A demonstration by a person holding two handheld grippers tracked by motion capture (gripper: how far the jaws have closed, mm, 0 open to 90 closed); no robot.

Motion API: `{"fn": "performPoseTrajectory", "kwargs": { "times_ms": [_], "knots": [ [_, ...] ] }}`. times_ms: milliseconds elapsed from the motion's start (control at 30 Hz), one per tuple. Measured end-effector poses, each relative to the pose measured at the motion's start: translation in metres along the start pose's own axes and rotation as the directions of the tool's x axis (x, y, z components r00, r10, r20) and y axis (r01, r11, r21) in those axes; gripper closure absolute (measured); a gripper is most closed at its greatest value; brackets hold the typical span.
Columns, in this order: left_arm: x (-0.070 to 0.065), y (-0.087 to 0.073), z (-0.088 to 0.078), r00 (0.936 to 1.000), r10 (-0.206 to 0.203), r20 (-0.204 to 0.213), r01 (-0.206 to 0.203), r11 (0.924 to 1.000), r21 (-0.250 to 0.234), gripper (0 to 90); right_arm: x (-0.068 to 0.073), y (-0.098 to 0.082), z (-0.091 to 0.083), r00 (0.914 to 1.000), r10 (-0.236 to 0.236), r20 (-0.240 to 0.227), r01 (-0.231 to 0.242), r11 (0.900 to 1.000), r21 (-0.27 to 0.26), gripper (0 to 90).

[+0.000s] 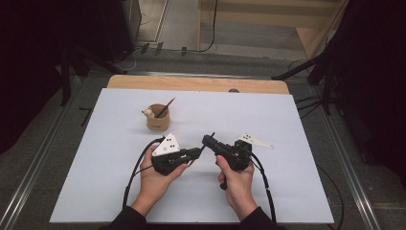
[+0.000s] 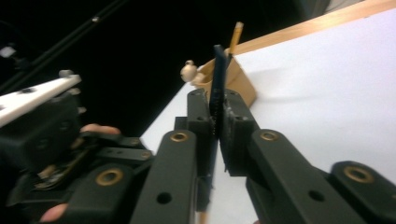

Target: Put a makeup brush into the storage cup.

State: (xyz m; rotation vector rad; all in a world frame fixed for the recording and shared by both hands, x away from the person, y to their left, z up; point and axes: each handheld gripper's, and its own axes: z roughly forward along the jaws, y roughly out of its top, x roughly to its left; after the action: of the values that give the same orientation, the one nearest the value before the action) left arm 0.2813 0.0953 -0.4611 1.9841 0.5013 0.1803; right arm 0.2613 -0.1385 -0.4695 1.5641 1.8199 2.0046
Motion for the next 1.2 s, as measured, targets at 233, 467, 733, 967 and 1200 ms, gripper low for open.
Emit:
{"fn": "performPoseTrajectory", "kwargs": {
  "times_ms": [233,467,733,967,1200],
  "knots": [
    [0.000,0.000,0.005,0.9998,-0.018,0.003,0.018,0.9996,0.023,70.2,0.007,0.004,-0.004,0.9944,-0.101,0.034,0.101,0.995,-0.018,85.9],
    [-0.003,0.001,0.009,0.9998,-0.016,-0.010,0.016,0.9992,0.037,73.4,0.018,0.010,-0.008,0.9717,-0.226,0.069,0.227,0.974,-0.012,85.8],
    [-0.007,0.001,0.011,0.9994,0.031,-0.016,-0.030,0.9974,0.066,83.7,0.031,0.010,-0.008,0.9451,-0.315,0.087,0.317,0.949,-0.005,85.6],
    [-0.004,0.003,0.006,0.9997,-0.002,-0.026,0.003,0.9999,0.017,84.5,0.032,0.003,-0.003,0.9428,-0.319,0.097,0.319,0.948,0.019,80.0],
    [-0.003,0.004,0.003,0.9995,-0.021,-0.022,0.021,0.9997,-0.014,84.5,0.032,-0.008,0.004,0.9455,-0.312,0.095,0.309,0.950,0.041,79.9]
  ]
}}
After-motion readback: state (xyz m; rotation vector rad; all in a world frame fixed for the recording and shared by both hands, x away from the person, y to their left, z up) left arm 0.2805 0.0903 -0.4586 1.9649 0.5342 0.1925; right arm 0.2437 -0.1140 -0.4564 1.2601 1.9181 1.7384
